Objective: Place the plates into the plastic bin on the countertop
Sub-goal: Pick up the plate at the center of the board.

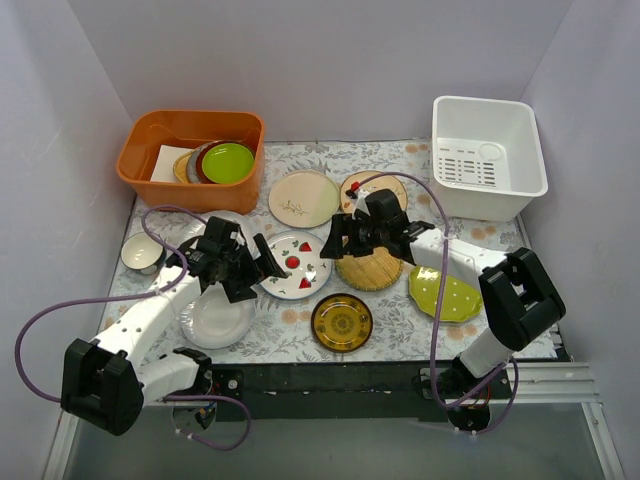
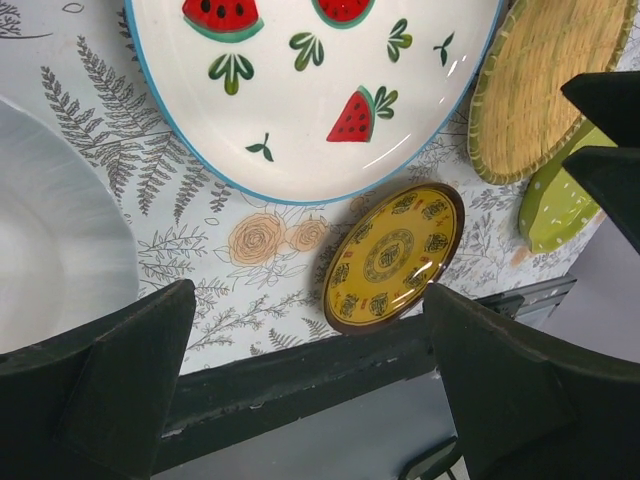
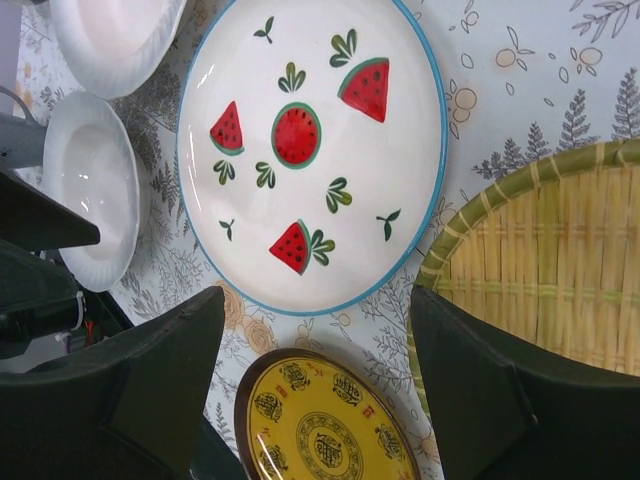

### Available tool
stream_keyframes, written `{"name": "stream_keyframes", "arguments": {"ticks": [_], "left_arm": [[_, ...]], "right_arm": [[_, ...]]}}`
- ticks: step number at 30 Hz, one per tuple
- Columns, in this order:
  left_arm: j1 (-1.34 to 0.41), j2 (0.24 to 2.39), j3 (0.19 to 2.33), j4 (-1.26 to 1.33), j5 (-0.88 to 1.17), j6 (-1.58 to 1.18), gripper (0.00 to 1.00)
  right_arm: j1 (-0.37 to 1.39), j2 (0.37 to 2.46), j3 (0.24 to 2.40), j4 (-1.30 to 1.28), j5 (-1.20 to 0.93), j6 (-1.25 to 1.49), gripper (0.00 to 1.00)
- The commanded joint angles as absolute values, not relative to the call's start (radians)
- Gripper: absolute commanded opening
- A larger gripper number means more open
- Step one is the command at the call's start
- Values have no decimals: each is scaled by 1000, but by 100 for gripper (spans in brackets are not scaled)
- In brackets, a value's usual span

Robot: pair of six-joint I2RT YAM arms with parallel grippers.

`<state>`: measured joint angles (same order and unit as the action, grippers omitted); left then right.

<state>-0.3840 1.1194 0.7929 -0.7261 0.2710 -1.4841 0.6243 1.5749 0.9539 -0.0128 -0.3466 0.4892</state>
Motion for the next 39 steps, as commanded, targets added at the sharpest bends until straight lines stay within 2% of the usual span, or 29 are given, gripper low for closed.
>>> {"name": "stream_keyframes", "arguments": {"ticks": [1,10,39], "left_arm": [[-393,1071,772,-727,215,-1535,98],[-393,1138,769,-696,187,-1574,98],[-391,1310,768,-607,155,-1563,98]], "right_arm": [[630,1618,1046,67,-342,451,82],[630,1784,1206,49,-353,405,76],[620,1996,1267,86,-370,371,71]]}}
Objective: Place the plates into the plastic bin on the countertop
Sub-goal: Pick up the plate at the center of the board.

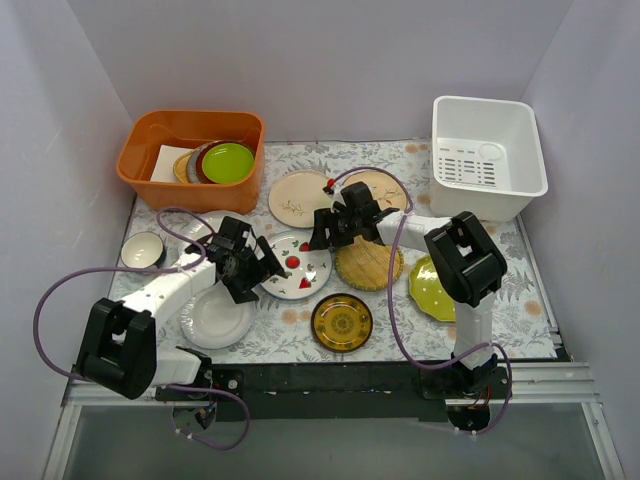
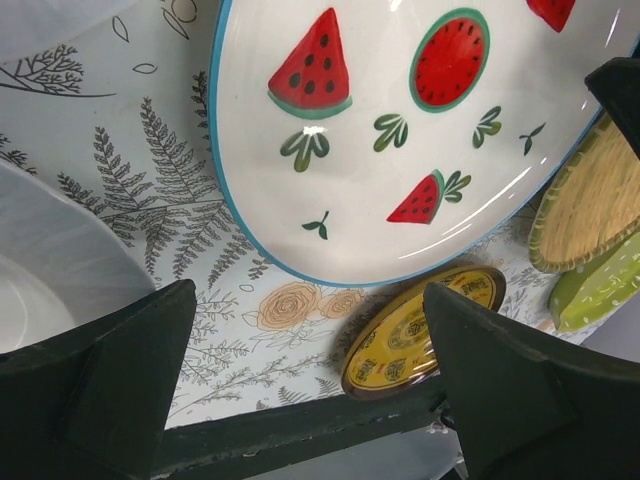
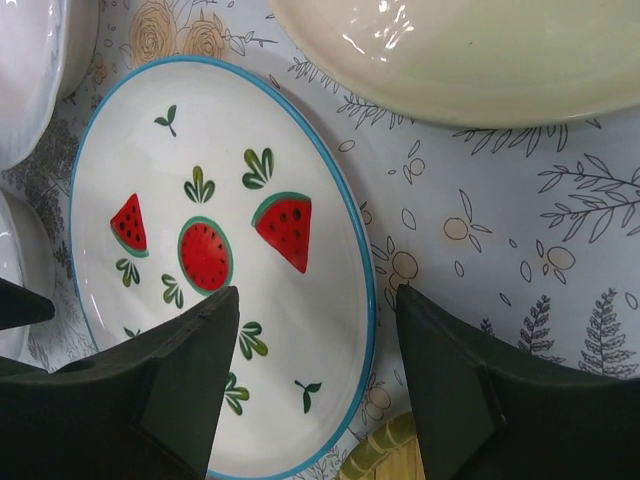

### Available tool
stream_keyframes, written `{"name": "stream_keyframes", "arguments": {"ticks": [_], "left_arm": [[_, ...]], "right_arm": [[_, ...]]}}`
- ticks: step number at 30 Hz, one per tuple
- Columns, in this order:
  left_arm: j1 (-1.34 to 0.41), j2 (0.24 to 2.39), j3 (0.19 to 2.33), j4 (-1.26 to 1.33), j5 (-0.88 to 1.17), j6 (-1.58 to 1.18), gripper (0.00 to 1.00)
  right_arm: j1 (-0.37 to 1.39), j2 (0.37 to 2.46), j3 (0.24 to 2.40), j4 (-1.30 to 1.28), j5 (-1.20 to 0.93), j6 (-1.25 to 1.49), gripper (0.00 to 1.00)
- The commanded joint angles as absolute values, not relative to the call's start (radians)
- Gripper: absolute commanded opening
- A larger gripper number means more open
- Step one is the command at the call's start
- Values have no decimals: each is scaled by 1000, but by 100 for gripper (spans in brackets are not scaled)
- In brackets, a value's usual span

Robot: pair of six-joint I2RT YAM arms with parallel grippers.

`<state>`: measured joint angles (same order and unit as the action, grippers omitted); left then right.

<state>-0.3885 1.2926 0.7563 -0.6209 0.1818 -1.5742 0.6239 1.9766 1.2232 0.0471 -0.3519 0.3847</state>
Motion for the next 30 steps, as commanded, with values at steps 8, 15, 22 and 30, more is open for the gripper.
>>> {"name": "stream_keyframes", "arguments": {"ticks": [8,15,22,30], "left_arm": [[-396,1348,767,-597,144,-1554,98],[-406,1387,769,-569,150,-1562,98],[-426,1414,755,-542,152,-1575,98],[-440,1440,765,-529,153,-1585,98]], "right_arm": [[617,2016,1272,81,-376,367,66],[611,2031,1269,95,-437,379,58],[606,2013,1255,95,-459,377,50],[595,2008,1282,54,-462,365,33]]}}
